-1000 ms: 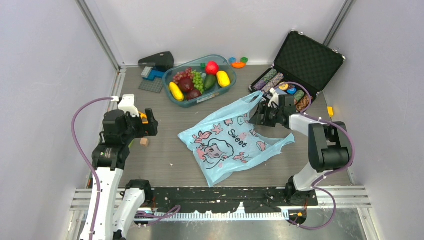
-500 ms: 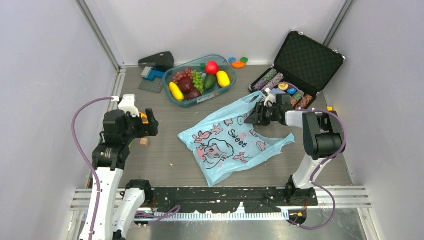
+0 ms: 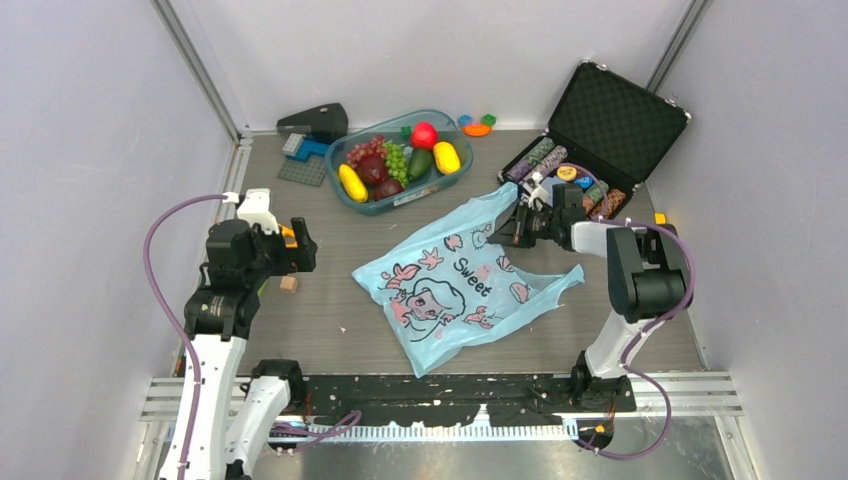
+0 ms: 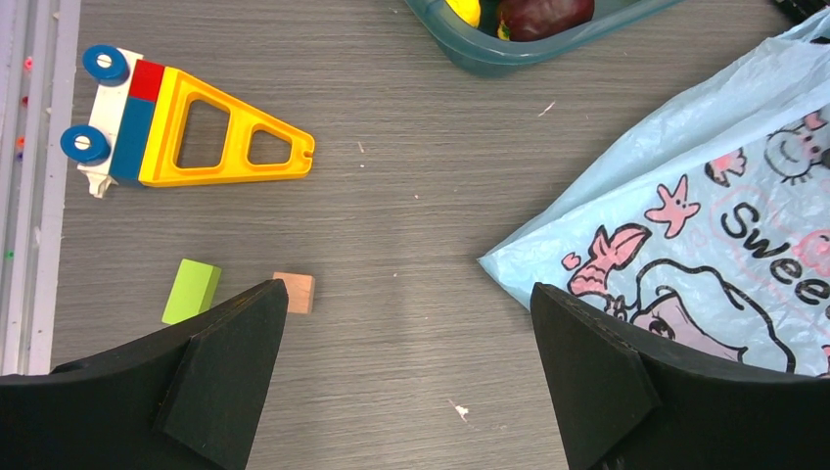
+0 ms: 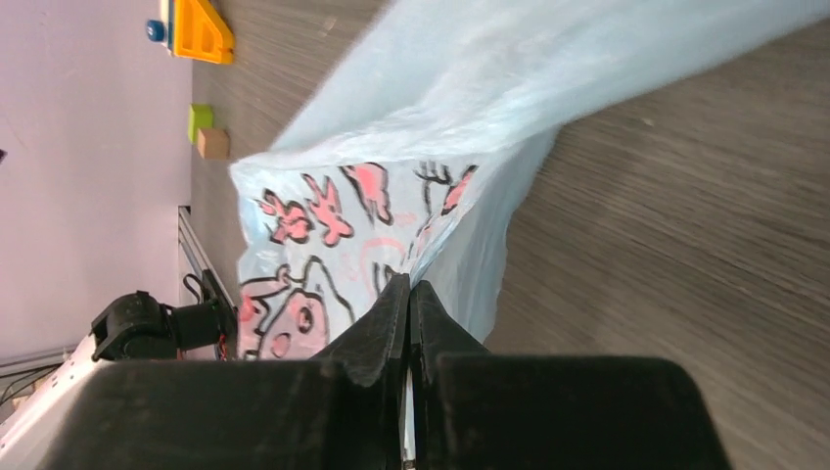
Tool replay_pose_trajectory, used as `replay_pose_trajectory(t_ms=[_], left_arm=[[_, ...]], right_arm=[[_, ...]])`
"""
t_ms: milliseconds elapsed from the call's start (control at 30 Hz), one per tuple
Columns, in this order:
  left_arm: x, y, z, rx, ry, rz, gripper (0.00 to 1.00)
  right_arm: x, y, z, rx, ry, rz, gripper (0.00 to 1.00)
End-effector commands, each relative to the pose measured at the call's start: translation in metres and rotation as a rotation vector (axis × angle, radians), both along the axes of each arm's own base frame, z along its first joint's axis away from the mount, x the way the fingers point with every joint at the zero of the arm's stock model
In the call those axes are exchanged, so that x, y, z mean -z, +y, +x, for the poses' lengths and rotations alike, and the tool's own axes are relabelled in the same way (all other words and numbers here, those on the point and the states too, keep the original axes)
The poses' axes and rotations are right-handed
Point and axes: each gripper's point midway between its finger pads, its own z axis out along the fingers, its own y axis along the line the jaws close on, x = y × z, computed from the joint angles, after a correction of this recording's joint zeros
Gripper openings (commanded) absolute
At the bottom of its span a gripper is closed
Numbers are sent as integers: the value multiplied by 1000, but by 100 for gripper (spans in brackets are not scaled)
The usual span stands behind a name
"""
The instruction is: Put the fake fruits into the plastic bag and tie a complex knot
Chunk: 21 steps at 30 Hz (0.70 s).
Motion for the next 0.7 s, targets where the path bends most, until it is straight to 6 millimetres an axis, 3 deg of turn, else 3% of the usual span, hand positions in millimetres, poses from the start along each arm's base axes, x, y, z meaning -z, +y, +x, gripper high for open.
replay_pose_trajectory(t_ms=[0,233,367,400,433,467,533,667], left_arm=[[-15,-13,9,57,-51,-33,97],[-46,-36,19,136,-99,-86,90],[-77,-56,22,200,-152,-102,90],[-84,-64,22,225,-162,-124,90],[-91,-73,21,255,-177,-147,90],[-95,-82,20,281,-183,-170,90],[-102,-102,17,340,-198,-224,90],[-108,-147,9,470,-217,-360,91]], right_arm=[[-101,-9,17,58,-216,-58,5],[-222,-45,21,257,-434,-267,5],[-274,-55,7,357,-554,-399,5],[-284,-47,-2,352,-584,-397,5],[-287,-52,-4,395,-592,-425,5],[-295,-42,-14,388,-621,-414,5],[-296,-41,-21,456,-641,-425,5],[-280,-13,-36,462,-637,-302,5]])
